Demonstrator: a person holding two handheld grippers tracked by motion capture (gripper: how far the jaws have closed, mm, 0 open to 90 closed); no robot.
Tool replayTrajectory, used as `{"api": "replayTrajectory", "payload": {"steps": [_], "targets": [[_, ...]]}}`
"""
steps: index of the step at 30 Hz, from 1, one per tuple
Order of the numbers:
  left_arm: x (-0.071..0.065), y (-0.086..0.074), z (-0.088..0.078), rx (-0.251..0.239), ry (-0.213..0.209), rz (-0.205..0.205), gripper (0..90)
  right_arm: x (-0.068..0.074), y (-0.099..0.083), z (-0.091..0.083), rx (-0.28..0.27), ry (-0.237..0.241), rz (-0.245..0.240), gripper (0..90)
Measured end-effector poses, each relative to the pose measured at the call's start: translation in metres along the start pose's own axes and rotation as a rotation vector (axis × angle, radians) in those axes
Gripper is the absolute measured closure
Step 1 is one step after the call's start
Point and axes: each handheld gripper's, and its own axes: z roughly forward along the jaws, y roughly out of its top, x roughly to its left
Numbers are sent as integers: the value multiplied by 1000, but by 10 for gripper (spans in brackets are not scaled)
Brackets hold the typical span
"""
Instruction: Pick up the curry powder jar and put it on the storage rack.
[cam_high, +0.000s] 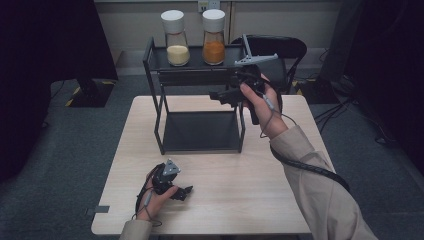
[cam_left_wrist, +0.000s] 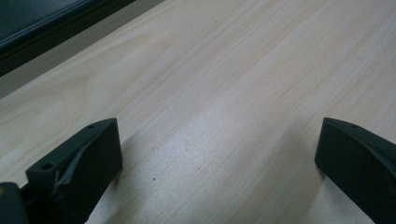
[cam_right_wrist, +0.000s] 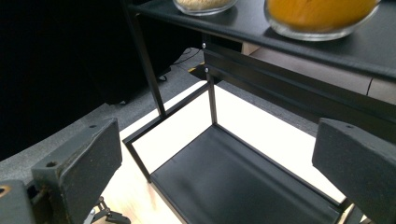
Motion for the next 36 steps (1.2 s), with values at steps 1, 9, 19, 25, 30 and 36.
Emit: {"api": "replayTrajectory", "payload": {"steps": [1,9,19,25,30,36], "targets": [[0,0,0,0,0,0,1,0,-2,0,-1,1,2,6],[0,0,0,0,0,0,1,-1,-16,4,2,5,12,7],[0,0,0,0,0,0,0,-5,-33,2,-1,-11,18,8],[0,0,0,-1,0,0,1,-6,-45,-1,-4,-20,25,9],[0,0,0,-1,0,0,0,-8,-54,-4,-1,-17,28,10],[0,0,0,-2,0,0,1,-8,-63,-7,1,-11,27,10]]}}
